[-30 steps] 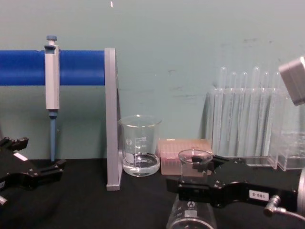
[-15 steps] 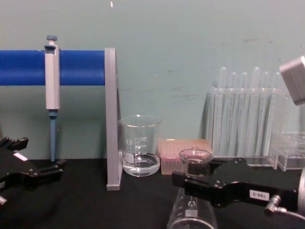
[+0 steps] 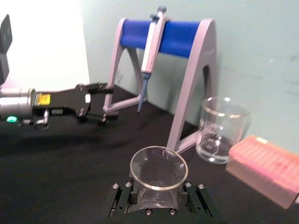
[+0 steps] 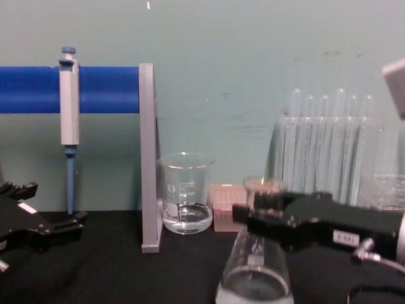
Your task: Grasp the erlenmeyer flask with one hand, shake it three times, then place it back.
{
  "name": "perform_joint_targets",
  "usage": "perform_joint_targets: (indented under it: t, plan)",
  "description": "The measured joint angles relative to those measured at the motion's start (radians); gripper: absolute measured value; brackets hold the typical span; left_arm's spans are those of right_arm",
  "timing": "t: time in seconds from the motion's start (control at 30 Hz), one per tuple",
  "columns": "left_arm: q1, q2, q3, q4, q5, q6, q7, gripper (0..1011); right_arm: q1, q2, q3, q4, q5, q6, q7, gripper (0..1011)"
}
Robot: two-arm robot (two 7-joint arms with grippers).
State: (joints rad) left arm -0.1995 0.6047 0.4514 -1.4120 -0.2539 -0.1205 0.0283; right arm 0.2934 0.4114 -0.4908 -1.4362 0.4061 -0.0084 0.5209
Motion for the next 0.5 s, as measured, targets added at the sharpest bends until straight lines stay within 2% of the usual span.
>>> perform_joint_targets:
  t: [0.17,0.5]
  plan:
    - [0.000,0.000,0.000,0.000,0.000,0.000,0.000,1001,-0.014,-0.001,0.025,-0.050,-0.002,-0.002,-0.036,450]
    - [0.000,0.000,0.000,0.000,0.000,0.000,0.000,1001,-0.049,-0.001,0.094,-0.177,-0.010,0.044,-0.128,450]
